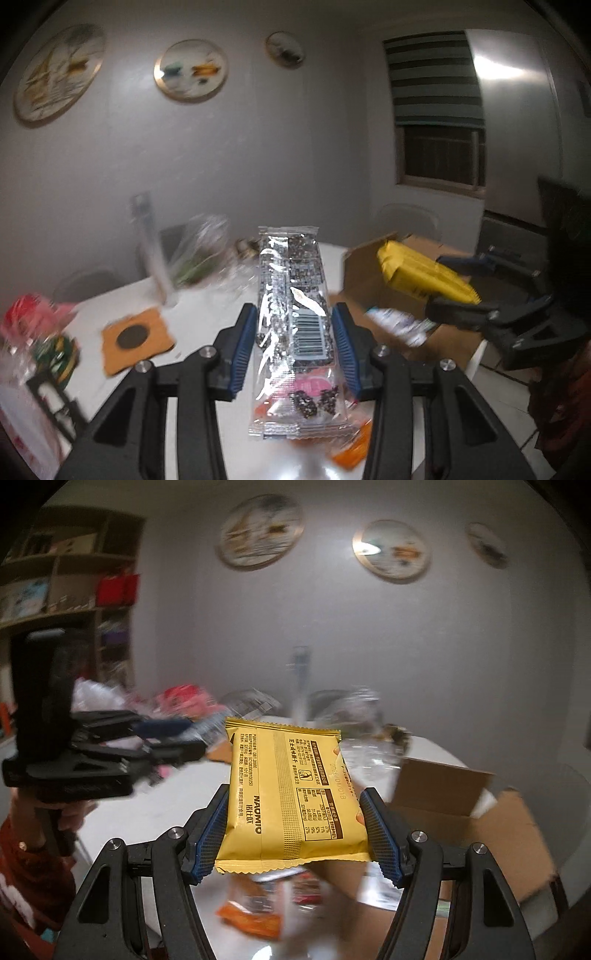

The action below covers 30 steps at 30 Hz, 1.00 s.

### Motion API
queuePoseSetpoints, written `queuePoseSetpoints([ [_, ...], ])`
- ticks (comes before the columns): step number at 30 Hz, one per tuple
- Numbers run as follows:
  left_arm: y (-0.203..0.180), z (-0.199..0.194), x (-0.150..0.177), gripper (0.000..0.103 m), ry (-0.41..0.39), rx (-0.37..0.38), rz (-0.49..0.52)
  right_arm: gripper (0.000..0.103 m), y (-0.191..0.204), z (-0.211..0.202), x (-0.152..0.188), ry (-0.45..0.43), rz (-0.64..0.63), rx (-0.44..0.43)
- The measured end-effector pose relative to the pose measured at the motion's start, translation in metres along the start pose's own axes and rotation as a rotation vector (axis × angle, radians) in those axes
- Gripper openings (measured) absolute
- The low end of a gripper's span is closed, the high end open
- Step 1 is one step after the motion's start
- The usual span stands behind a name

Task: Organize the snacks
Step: 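Carry silver bar and yellow pack into the box and release both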

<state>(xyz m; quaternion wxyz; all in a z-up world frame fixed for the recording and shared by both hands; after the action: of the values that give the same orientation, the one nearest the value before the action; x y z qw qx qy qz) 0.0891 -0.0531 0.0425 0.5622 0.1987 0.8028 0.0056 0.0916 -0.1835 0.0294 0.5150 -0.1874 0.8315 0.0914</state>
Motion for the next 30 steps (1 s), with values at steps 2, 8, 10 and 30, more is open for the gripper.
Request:
queuePoseSetpoints([
  [2,-0.010,0.008,-0.016,0.039,-0.016,0.047,0.015,0.066,-0.020,-0.006,-0.001,0.001,0.031,0.048],
  [8,-0.051,0.045,-0.045,0.039,0.016,0.207,0.063,0.066,-0.067,-0.007,0.014,0.064,0.097,0.127],
  [10,-0.064,0.057,-0.050,0.039,0.038,0.220,0.090,0.066,-0.079,-0.001,0.018,0.089,0.111,0.136],
  [30,-0.114,0.195,-0.052,0.039,0.390,0.432,0.179,0.066,-0.127,0.076,0.024,0.345,0.082,0.097],
])
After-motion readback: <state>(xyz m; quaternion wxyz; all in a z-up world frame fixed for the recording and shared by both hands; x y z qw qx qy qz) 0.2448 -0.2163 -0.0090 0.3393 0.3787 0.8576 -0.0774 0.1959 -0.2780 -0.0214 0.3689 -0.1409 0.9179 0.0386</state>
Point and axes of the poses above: each gripper's, at about its wrist camera, not at the fingertips, and z roughly the way its jaws point, y to its left, x to its underside, the point moved 2 cm from there along z, roughly the way its jaws point, and after that the axes turned 11 degrees about z, right-handed, at the moved point
